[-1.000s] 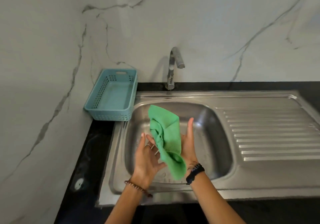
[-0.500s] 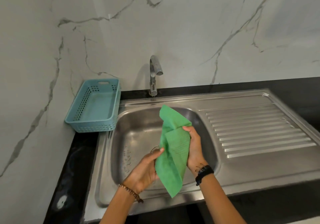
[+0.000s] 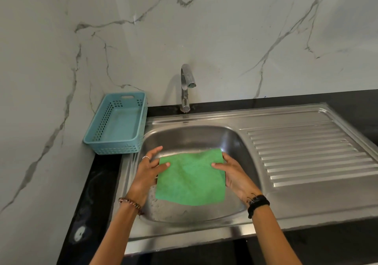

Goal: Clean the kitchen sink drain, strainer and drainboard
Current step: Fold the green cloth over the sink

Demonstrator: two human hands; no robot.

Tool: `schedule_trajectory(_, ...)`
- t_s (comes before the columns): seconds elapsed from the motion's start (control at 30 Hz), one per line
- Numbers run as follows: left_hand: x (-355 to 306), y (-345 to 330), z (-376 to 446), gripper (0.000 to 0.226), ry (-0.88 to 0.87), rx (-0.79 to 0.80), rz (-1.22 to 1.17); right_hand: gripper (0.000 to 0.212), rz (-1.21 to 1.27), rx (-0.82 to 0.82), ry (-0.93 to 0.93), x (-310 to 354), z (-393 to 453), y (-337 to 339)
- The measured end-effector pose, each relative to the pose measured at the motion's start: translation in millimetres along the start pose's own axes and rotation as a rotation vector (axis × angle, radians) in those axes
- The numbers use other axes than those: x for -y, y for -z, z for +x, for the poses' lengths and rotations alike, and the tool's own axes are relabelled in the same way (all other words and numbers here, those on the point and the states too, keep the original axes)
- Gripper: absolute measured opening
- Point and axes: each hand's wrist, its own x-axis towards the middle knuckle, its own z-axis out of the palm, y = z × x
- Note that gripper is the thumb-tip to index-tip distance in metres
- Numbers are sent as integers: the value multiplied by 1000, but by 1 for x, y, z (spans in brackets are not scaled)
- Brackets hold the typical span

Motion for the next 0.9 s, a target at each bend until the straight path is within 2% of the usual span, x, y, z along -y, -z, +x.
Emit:
schedule_trajectory(0.07, -7, -2, 0, 57, -81, 0, -5, 41, -54, 23, 27, 12, 0, 0)
schedule_trajectory(0.17, -24, -4, -5, 63, -359, -23, -113, 45, -46, 66, 162, 37, -4, 1)
schedule_trajectory(0.23, -38, -7, -11, 60, -476, -7, -221, 37, -22, 69, 278, 54, -8, 0)
schedule_trajectory(0.3, -46, -13, -13, 56, -497, 1, -277, 24, -10, 89, 342, 66, -12, -2)
schedule_trajectory(0.43, -53, -21, -15, 57, -459, -97, -184, 38, -37, 69, 342, 66, -10, -1)
schedule_trajectory(0.53, -54, -25, -19, 25, -379, -79, -181, 33, 5, 16, 292, 58, -6, -3)
schedule_trajectory(0.57, -51, -23, -18, 24, -324, -55, -171, 30, 0, -13, 273, 55, -5, -4)
schedule_trajectory(0.63, -42, -22, -14, 25, -216, -31, -127, 23, -29, -42, 231, 51, -3, -4)
schedule_trajectory(0.8, -22, -26, -10, 36, -83, -115, -90, 36, -123, -98, 40, 32, 5, -6)
schedule_trajectory(0.9, -17, -22, -6, 38, 46, -156, -187, 36, -16, -151, -131, 21, 10, -8)
